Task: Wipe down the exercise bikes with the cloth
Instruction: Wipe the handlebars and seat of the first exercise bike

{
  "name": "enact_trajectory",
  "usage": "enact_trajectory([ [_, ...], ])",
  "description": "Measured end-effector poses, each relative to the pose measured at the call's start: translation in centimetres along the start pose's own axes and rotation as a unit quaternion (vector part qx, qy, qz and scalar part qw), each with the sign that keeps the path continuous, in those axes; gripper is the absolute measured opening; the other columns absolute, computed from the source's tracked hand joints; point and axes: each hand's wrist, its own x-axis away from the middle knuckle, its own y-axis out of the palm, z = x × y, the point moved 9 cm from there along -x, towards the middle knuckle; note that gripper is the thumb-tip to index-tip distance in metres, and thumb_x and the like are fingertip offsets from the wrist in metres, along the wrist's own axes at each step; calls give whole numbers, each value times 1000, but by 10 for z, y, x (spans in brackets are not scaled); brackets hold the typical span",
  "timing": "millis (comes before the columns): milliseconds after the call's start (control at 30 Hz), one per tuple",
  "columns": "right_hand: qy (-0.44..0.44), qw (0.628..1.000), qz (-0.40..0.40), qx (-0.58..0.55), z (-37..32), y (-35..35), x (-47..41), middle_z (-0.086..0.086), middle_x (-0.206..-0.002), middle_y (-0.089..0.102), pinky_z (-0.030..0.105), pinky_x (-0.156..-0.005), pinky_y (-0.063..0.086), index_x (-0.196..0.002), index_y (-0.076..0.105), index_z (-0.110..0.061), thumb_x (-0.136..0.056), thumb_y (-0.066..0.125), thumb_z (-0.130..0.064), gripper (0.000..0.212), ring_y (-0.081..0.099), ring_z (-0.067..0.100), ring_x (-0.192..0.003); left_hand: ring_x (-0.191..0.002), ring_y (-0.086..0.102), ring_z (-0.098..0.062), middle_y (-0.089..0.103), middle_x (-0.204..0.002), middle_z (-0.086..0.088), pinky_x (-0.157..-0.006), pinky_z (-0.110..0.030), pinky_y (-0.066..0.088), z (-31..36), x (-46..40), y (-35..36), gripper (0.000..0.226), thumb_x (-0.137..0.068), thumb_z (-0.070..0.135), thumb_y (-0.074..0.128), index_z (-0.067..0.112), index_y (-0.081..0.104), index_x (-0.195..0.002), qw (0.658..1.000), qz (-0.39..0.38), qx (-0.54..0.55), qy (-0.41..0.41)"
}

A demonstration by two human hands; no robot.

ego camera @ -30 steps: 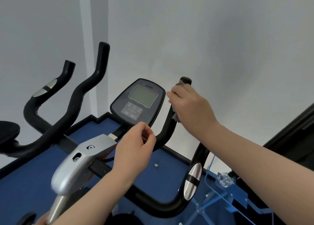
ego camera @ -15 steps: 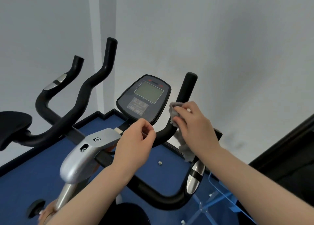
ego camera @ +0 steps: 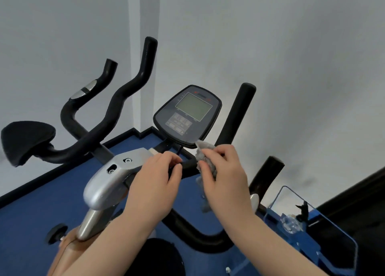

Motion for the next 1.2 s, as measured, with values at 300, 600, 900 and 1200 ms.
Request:
enact_trajectory([
  [300,2,1000,13,9,12,-17,-17,-7,-96,49,-3,-70,33,-99,71,-12,-91,61,-17,14,46,2,-75,-99,53,-8,58,-99,17,-88,-33,47,-12,30,-23,19,-91,26,49,32,59,-105,999,36,-20,-34],
  [600,-95,993,-63,19,-16,7,-23,-5,-95,55,23,-65,47,-99,72,-17,-90,60,-19,15,53,10,-74,-95,52,2,57,-96,23,-73,-13,39,-24,69,-43,17,-93,29,45,40,55,-102,992,69,-27,-98],
  [900,-105,988,-111,-5,-41,41,-1,-7,-93,58,7,-64,35,-102,72,-22,-90,61,-21,17,53,7,-74,-94,47,13,58,-81,22,-66,-4,38,-43,103,-48,18,-93,27,46,43,54,-88,974,141,9,-178],
  [1200,-167,935,-303,-80,-78,64,-13,-12,-88,62,12,-70,39,-97,74,-31,-84,67,-30,15,55,-1,-78,-83,54,1,59,-83,20,-68,-18,44,-56,112,-44,16,-86,34,44,39,58,-89,969,148,54,-190],
])
